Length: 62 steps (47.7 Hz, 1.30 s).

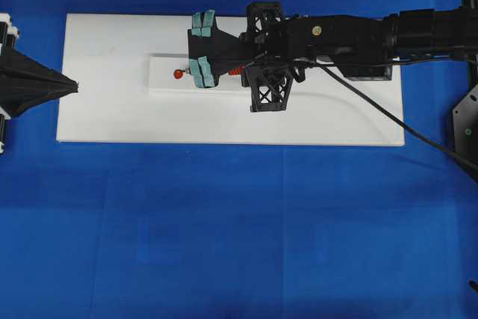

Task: Touch the tip of the soldering iron to the mark.
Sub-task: 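Hold the iron tip on the left red dot, then raise the iron with the right gripper and shift it rightward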

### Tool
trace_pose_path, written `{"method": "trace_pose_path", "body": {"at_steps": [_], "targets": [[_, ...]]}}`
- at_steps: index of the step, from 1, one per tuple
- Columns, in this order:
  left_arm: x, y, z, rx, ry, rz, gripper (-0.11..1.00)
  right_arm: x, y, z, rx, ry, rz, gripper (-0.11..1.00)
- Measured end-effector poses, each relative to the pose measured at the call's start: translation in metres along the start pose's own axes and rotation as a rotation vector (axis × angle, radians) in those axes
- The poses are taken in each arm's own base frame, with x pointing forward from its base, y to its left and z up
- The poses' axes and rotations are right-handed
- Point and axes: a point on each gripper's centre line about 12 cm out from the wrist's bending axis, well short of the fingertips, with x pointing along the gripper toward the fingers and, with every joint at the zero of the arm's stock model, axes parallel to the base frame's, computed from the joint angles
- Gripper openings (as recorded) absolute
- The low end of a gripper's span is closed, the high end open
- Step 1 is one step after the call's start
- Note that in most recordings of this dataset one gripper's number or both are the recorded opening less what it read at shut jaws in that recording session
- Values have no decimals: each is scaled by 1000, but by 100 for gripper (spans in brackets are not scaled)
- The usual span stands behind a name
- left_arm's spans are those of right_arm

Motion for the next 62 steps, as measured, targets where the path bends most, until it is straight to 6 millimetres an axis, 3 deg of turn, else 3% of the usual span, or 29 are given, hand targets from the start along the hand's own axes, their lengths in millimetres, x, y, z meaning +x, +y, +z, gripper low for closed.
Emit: {"method": "trace_pose_path", "body": {"at_steps": [19, 26, 44, 62], "targets": [[0, 0, 0, 0, -2, 0, 0, -3, 0, -2, 0, 15, -1, 6], [0, 0, 0, 0, -2, 0, 0, -24, -4, 4, 0, -7, -13, 6], [-1, 0, 1, 0, -6, 0, 0, -103, -22, 26, 4, -79, -75, 6], [-1, 0, 1, 0, -6, 0, 0, -107, -23, 26, 7, -74, -79, 6]]}}
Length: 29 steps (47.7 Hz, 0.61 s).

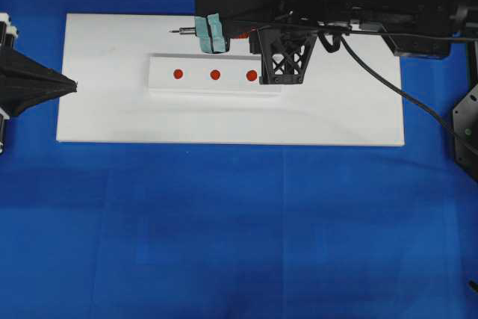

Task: Touch the tip of the soldering iron to the mark.
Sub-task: 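Raise the iron with the right gripper and shift it rightward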

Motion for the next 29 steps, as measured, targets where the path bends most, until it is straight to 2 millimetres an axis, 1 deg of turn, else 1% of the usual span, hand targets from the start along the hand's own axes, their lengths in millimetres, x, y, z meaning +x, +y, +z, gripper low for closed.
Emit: {"method": "trace_pose_path", "body": {"at_steps": [7, 23, 29], "targets": [[0, 0, -1, 0, 8, -1, 0, -2, 1, -10, 1, 10, 1, 6], [0, 0, -1, 0, 8, -1, 0, -14, 1, -45, 8, 41, 7, 6], [0, 0, -1, 0, 9, -1, 0, -18, 2, -55, 11, 46, 14, 6]]}}
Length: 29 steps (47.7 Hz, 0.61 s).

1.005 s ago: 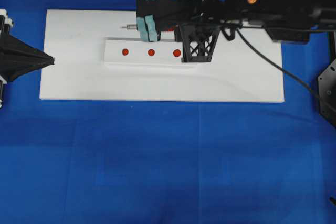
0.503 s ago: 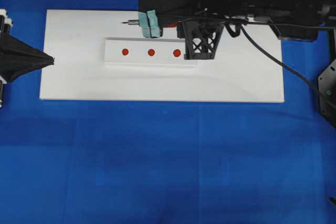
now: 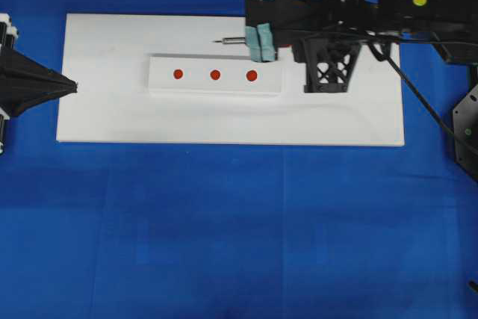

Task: Touch the tip of the soldering iron to the mark.
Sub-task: 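Raise the iron with the right gripper and shift it rightward, then lower the iron tip with the right gripper onto the middle red dot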

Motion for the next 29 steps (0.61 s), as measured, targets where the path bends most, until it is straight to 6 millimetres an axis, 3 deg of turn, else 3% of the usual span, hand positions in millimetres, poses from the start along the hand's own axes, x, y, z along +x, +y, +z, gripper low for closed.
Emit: {"method": "trace_pose_path", "body": {"at_steps": [23, 29], "targets": [[0, 0, 0, 0, -2, 0, 0, -2, 2, -6, 4, -15, 11, 6], [0, 0, 0, 0, 0, 0, 0, 6, 5, -8, 8, 10, 26, 6]]}}
